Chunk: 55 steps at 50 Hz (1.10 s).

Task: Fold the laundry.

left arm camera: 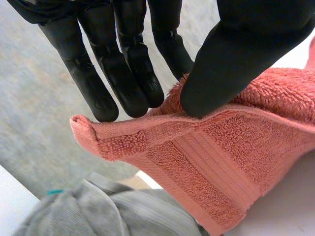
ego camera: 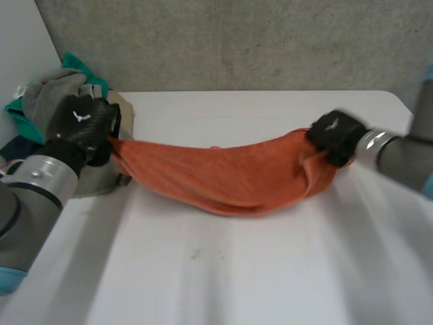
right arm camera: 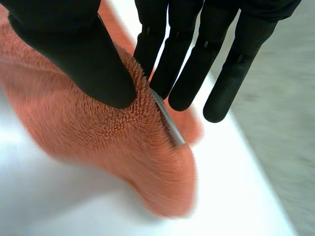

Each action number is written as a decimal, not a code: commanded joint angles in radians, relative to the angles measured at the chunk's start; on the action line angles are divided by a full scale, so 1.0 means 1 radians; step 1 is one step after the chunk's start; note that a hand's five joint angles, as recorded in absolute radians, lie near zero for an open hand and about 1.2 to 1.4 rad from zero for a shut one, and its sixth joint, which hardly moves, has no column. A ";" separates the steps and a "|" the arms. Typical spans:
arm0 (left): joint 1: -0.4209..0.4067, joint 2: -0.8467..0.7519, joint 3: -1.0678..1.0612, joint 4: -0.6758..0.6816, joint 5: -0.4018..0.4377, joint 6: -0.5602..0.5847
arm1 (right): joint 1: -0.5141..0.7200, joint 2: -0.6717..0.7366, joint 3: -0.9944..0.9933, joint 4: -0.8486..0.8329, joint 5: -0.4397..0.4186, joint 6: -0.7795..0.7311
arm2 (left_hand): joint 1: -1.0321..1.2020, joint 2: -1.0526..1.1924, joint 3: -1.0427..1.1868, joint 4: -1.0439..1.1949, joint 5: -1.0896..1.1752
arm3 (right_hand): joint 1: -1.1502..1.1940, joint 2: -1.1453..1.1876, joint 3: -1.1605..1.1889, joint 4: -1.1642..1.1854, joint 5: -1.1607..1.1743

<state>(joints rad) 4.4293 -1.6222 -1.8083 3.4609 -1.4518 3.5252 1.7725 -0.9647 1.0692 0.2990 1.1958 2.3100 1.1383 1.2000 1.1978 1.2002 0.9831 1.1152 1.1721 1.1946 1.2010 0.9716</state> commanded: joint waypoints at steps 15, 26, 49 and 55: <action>0.047 0.208 0.101 -0.411 0.102 -0.095 | -0.360 -0.560 0.273 0.341 -0.004 -0.061 | 0.258 0.196 0.198 0.196 0.239 | 0.281 0.224 0.202 0.195 0.250; -0.028 -0.309 0.460 -0.407 0.021 0.004 | -0.190 -0.255 0.131 0.079 0.212 0.012 | 0.258 0.196 0.198 0.196 0.239 | 0.281 0.224 0.202 0.195 0.250; -0.100 -0.392 0.615 0.138 -0.157 0.061 | -0.101 -0.253 0.109 -0.581 0.190 0.286 | 0.258 0.196 0.198 0.196 0.239 | 0.281 0.224 0.202 0.195 0.250; -0.103 -0.369 0.351 0.135 -0.153 0.035 | -0.159 -0.217 0.296 -0.442 0.058 0.275 | 0.258 0.196 0.198 0.196 0.239 | 0.281 0.224 0.202 0.195 0.250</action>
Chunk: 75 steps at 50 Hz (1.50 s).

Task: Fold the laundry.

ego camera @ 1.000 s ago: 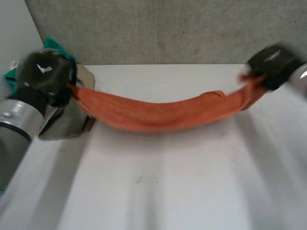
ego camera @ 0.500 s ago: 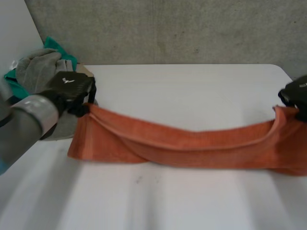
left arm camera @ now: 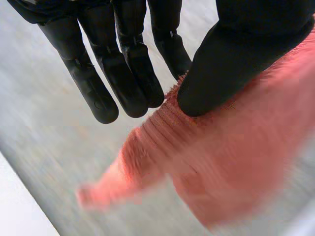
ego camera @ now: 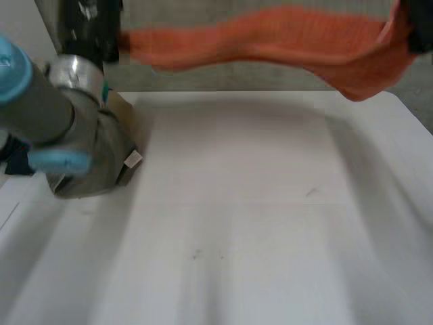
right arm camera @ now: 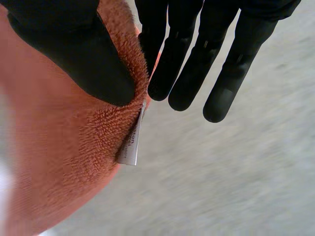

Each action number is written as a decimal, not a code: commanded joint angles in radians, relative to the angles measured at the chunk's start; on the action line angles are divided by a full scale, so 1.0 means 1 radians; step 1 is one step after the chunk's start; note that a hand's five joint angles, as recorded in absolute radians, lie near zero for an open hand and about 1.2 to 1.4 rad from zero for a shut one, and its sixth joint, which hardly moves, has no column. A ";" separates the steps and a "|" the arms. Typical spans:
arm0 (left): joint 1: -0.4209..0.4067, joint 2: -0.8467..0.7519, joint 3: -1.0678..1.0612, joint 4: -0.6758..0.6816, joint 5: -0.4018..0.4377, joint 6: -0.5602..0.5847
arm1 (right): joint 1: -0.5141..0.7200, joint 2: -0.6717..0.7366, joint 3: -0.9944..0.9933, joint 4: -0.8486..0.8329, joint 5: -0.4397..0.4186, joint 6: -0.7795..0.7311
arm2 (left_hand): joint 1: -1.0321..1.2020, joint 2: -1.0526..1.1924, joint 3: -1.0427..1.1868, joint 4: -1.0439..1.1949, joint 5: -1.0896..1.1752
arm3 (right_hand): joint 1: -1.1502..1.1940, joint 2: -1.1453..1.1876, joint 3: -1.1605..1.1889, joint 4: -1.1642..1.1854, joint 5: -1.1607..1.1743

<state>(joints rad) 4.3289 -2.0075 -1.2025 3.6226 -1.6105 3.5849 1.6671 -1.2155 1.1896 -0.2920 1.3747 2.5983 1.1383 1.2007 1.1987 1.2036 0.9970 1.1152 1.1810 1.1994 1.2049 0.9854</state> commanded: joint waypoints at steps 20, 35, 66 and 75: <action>-0.026 0.013 -0.450 -0.033 0.011 -0.037 | -0.125 0.108 0.386 0.248 -0.143 -0.240 | 0.258 0.196 0.198 0.193 0.225 | -0.296 -0.362 -0.380 -0.386 -0.341; -0.029 0.081 -0.479 -0.033 0.011 -0.038 | -0.112 0.080 0.297 0.537 -0.405 -0.556 | 0.258 0.196 0.198 0.193 0.225 | -0.590 -0.656 -0.674 -0.680 -0.635; -0.015 0.151 -0.528 -0.094 0.035 -0.025 | -0.127 0.212 0.096 0.611 -0.238 -0.552 | 0.258 0.196 0.198 0.193 0.225 | 0.281 0.215 0.197 0.191 0.236; 0.040 0.346 -0.604 -0.394 0.037 -0.018 | -0.300 -0.054 0.252 0.793 -0.220 -0.523 | 0.258 0.196 0.198 0.193 0.225 | 0.281 0.215 0.197 0.191 0.236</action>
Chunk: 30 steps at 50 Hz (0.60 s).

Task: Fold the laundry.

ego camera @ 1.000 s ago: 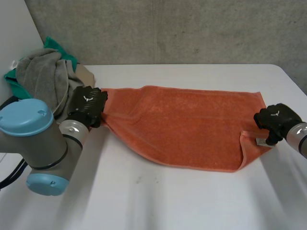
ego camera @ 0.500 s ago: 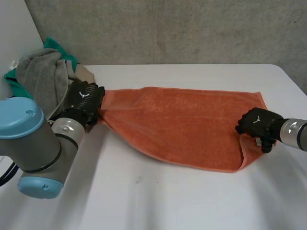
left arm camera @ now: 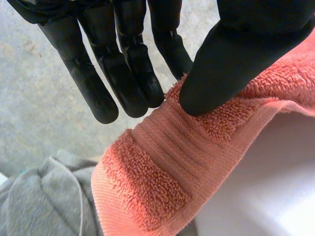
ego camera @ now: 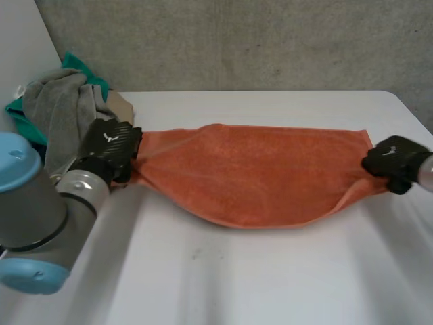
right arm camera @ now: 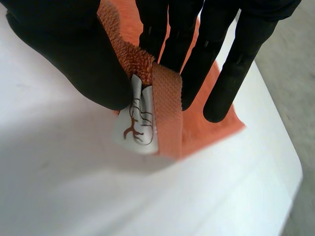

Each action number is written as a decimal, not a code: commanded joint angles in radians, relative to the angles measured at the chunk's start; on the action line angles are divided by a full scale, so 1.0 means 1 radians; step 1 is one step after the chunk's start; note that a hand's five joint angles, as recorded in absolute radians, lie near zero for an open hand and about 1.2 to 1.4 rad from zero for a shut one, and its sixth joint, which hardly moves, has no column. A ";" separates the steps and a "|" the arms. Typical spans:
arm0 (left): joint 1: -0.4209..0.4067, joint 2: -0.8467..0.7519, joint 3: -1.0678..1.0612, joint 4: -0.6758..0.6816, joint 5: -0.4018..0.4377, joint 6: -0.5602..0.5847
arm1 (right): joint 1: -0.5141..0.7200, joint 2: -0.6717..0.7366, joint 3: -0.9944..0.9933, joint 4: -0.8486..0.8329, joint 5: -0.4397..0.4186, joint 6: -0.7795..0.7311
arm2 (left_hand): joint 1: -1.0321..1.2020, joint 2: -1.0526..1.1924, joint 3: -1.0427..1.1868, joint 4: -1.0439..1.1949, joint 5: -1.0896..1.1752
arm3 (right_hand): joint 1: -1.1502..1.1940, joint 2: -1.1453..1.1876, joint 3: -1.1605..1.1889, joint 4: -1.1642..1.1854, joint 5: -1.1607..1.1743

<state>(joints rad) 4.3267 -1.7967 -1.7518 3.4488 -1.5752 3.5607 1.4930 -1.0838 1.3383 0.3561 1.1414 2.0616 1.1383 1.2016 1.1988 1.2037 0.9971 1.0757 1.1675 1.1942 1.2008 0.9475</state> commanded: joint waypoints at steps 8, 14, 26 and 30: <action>0.041 0.201 -0.130 -0.531 0.006 0.144 | -0.238 -0.288 0.160 0.352 0.015 -0.024 | 0.258 0.195 0.197 0.193 0.225 | 0.321 0.229 0.202 0.195 0.274; 0.014 0.124 -0.108 -0.484 0.012 0.170 | -0.214 -0.245 0.234 0.304 0.021 -0.084 | 0.258 0.195 0.197 0.193 0.225 | 0.321 0.229 0.202 0.195 0.274; -0.013 -0.281 0.384 -0.326 -0.005 0.197 | 0.065 -0.001 -0.095 0.002 0.290 0.104 | 0.258 0.195 0.197 0.193 0.225 | 0.321 0.229 0.202 0.195 0.274; -0.015 -0.323 0.605 -0.239 -0.025 0.214 | 0.113 0.013 -0.273 -0.162 0.305 0.193 | 0.258 0.195 0.197 0.193 0.225 | 0.321 0.229 0.202 0.195 0.274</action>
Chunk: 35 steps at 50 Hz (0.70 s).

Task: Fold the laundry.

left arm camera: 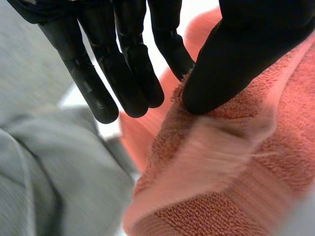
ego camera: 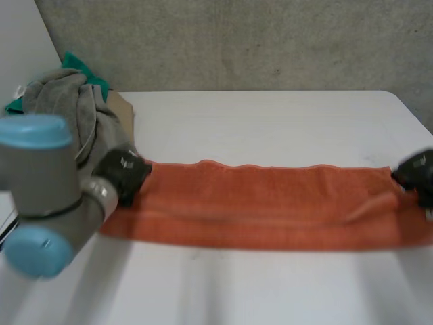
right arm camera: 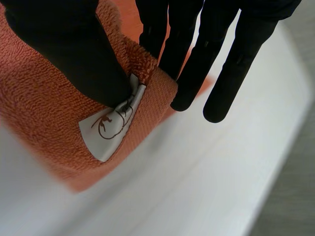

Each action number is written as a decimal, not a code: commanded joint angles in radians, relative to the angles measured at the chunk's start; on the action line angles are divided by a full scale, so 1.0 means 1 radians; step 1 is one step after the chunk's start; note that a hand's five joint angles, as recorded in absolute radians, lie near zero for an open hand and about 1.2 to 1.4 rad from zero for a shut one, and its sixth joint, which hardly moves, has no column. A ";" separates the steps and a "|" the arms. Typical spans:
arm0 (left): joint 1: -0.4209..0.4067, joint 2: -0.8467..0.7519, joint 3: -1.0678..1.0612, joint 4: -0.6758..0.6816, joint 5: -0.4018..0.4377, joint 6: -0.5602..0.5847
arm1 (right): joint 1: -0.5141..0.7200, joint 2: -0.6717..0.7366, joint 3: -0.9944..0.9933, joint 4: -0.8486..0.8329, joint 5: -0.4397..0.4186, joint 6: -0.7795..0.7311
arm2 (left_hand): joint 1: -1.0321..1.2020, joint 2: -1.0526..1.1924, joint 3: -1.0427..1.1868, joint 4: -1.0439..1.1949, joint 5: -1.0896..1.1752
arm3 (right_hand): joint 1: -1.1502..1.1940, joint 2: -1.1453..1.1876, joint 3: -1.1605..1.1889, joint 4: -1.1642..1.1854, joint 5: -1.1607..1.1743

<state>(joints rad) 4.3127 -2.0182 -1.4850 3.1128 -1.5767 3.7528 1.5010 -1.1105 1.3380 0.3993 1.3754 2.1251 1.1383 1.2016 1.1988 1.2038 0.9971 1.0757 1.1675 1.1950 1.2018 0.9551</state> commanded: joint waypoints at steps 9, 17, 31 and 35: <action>0.007 -0.054 0.465 0.683 -0.046 0.018 | 0.111 -0.066 -0.303 -0.808 0.125 0.389 | 0.258 0.195 0.197 0.192 0.225 | 0.321 0.229 0.201 0.194 0.267; 0.005 -0.048 0.399 0.672 -0.057 -0.011 | 0.128 -0.077 -0.218 -0.861 0.114 0.394 | 0.258 0.195 0.197 0.192 0.225 | 0.321 0.229 0.201 0.194 0.267; 0.001 -0.209 0.144 0.652 -0.045 -0.064 | 0.136 0.188 -0.106 -0.685 0.034 0.374 | 0.258 0.195 0.197 0.192 0.225 | 0.321 0.229 0.201 0.194 0.267; -0.010 -0.248 0.109 0.642 -0.034 -0.062 | 0.134 0.241 -0.108 -0.580 0.039 0.308 | 0.258 0.195 0.197 0.192 0.225 | 0.321 0.229 0.201 0.194 0.267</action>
<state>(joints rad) 4.3151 -2.2062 -1.3434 3.7659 -1.6196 3.6871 1.6377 -0.9428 1.2363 -0.2993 1.4098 2.4932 1.1383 1.2016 1.1989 1.2041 0.9971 1.0757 1.1705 1.1994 1.2049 0.9552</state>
